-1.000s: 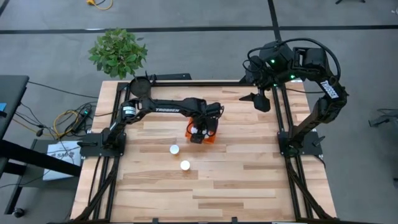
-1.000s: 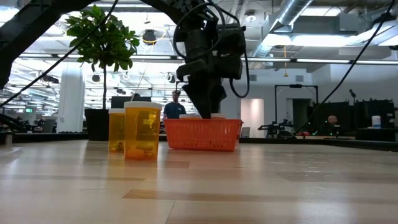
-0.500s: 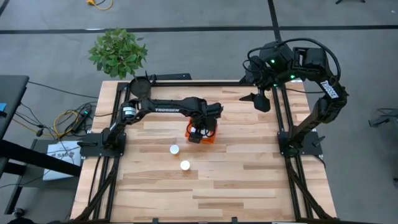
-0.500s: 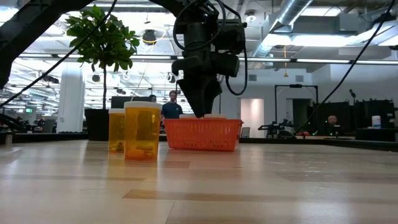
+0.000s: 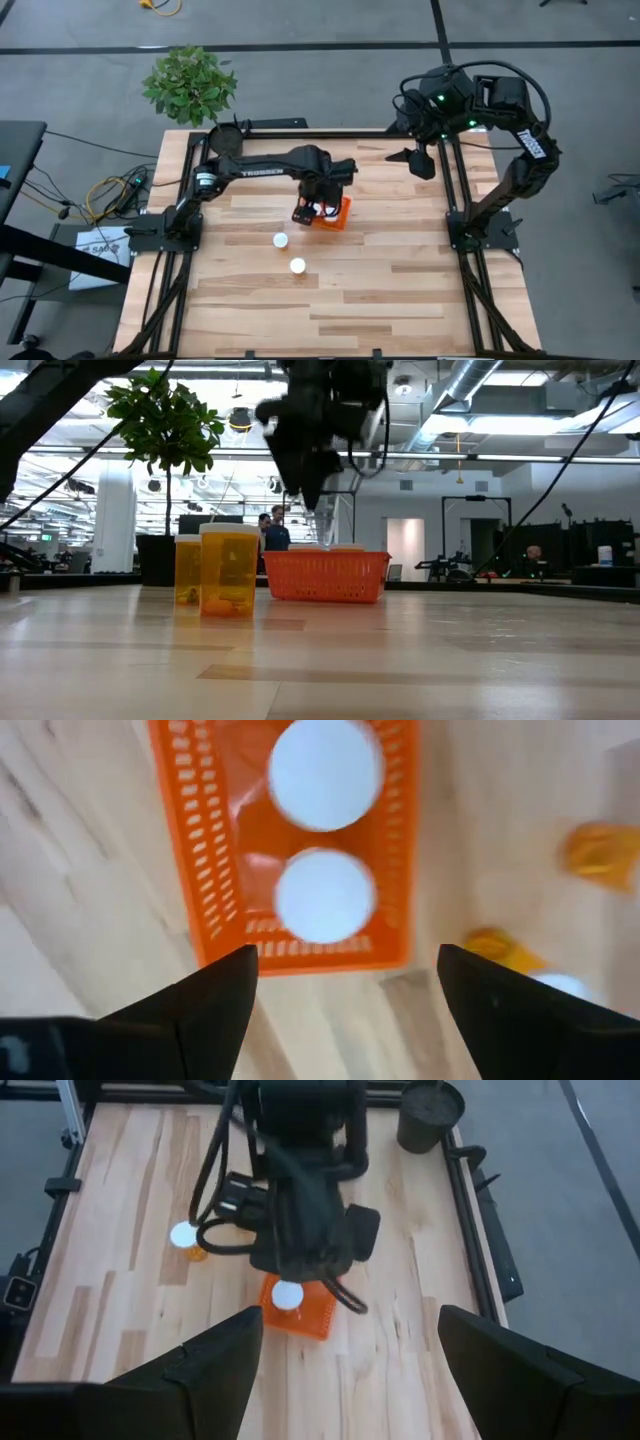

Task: Pick and place pill bottles into a basket
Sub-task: Put the orange pill bottle into the orange basket

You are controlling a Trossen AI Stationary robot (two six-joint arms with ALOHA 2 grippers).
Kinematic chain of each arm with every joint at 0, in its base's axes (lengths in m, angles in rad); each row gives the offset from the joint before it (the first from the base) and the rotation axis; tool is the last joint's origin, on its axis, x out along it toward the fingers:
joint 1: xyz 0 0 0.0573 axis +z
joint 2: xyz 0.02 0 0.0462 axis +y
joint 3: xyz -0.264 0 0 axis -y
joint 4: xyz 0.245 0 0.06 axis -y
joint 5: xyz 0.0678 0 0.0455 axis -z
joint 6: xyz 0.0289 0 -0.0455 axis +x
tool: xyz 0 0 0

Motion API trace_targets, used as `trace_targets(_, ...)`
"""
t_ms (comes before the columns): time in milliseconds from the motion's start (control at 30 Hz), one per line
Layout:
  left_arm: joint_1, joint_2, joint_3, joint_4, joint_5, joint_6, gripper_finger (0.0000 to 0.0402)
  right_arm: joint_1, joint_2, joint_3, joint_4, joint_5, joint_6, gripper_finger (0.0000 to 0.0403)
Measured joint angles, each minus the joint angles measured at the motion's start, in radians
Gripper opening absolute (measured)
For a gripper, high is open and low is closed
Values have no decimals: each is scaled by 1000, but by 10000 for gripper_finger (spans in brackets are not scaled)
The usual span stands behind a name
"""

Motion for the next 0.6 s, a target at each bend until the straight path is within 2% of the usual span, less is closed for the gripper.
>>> trace_targets(233,26,-110,29,-110,109,-55,298,-5,-25,0,0,2,41,297)
trace_targets(367,55,-226,-12,-68,201,-135,298,-13,-50,0,0,2,53,297)
trace_targets(600,52,-441,-172,123,172,-317,298,-13,-62,0,0,0,70,297)
